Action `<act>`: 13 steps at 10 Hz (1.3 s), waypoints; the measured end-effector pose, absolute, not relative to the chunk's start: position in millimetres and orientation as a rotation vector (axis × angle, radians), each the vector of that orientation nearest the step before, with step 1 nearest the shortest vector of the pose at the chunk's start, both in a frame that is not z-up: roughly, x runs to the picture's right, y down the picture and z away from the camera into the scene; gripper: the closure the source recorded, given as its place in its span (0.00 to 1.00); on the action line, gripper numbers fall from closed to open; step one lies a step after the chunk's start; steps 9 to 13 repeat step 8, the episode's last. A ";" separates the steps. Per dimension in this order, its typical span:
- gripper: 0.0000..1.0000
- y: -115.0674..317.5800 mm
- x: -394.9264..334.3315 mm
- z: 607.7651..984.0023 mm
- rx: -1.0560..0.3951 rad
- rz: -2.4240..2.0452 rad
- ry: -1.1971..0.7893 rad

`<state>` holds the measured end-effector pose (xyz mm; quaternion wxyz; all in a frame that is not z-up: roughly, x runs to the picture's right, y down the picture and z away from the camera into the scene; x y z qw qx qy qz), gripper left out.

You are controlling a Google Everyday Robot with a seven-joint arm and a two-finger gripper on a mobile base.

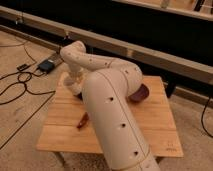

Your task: Pick up the ceramic cup

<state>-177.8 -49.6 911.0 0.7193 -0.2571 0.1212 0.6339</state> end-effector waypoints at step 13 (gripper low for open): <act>1.00 -48.8 -128.2 816.8 -0.746 1.463 0.189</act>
